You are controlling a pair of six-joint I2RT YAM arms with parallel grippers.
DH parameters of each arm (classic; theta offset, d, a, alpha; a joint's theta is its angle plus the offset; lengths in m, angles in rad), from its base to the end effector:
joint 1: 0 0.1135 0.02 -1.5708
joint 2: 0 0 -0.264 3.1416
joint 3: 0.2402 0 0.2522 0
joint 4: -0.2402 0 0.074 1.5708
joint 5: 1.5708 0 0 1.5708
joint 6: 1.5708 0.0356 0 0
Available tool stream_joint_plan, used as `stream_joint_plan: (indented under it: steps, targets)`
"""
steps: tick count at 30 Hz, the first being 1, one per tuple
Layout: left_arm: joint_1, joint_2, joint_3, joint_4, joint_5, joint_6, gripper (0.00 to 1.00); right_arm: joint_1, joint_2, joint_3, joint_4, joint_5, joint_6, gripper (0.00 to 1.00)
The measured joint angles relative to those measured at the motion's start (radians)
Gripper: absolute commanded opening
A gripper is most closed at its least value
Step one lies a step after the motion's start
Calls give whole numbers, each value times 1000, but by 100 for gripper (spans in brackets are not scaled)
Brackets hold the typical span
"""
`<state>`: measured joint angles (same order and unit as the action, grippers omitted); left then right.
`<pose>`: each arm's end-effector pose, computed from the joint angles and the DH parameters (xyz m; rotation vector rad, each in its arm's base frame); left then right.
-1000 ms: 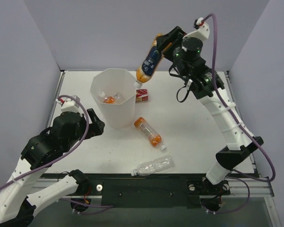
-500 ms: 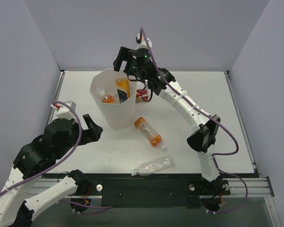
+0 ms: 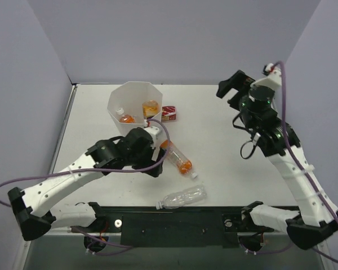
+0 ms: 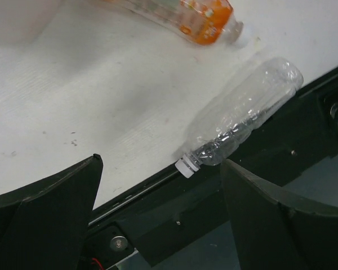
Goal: Put the plastic bottles in the bin
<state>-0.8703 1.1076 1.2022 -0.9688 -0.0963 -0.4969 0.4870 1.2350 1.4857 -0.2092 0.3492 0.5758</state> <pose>0.1383 -0.1587 0.3486 0.4213 2.4657 -0.4801 0.2379 0.1122 0.4861 0.3500 1.5204 0.5772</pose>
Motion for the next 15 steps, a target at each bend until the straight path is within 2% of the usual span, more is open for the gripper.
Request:
stream_joint_plan:
  steps: [7, 15]
  targets:
    - [-244, 283, 50, 53, 30, 103, 97, -102, -337, -246, -132, 71, 41, 92]
    - [-374, 544, 62, 108, 69, 203, 97, -116, -426, -280, -306, 78, 72, 92]
